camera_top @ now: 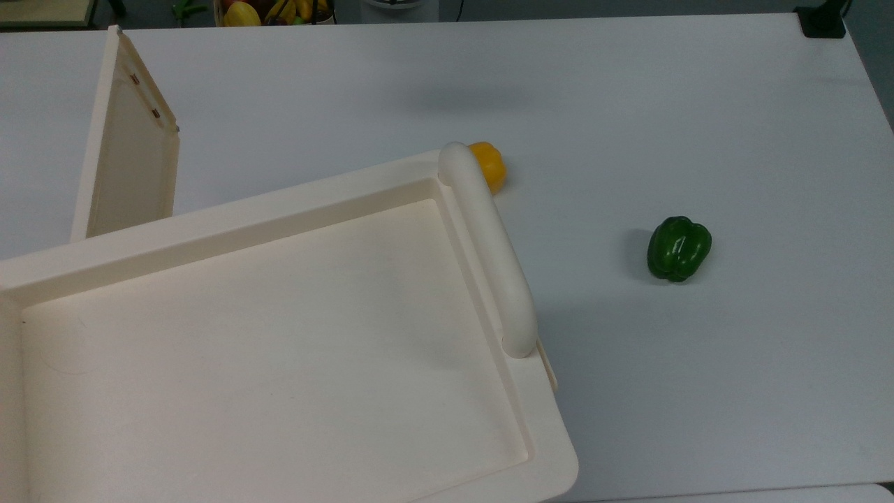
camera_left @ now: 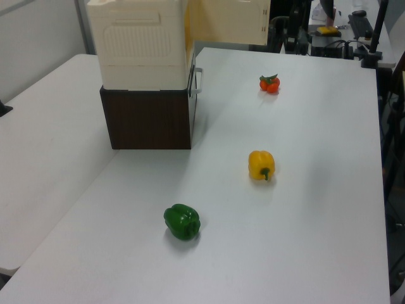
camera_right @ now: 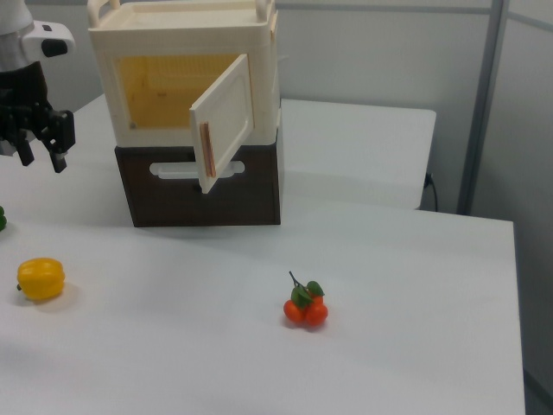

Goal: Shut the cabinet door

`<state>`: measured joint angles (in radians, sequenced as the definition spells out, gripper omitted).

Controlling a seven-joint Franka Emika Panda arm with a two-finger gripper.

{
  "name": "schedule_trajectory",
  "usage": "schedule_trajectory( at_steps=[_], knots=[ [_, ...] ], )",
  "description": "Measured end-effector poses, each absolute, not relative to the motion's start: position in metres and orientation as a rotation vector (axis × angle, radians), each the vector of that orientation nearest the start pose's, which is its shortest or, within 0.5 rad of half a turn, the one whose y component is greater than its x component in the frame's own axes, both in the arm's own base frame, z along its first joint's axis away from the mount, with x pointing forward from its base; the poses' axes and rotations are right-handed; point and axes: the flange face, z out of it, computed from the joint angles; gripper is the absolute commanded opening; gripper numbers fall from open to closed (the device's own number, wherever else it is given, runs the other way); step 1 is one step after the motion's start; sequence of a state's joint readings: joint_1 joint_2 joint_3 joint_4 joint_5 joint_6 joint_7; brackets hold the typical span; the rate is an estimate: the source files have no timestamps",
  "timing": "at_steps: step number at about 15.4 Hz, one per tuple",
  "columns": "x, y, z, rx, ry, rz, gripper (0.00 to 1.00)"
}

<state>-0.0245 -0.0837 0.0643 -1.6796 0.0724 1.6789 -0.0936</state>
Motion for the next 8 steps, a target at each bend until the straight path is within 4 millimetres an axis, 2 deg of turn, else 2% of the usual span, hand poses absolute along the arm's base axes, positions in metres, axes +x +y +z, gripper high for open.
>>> schedule_trajectory(
  at_steps=[1, 8],
  knots=[
    [0.5376, 0.0299, 0.6285, -3.067, -0.197, -0.131, 0.00],
    [0.5379, 0.0300, 0.6290, -3.062, -0.194, -0.135, 0.00]
  ],
)
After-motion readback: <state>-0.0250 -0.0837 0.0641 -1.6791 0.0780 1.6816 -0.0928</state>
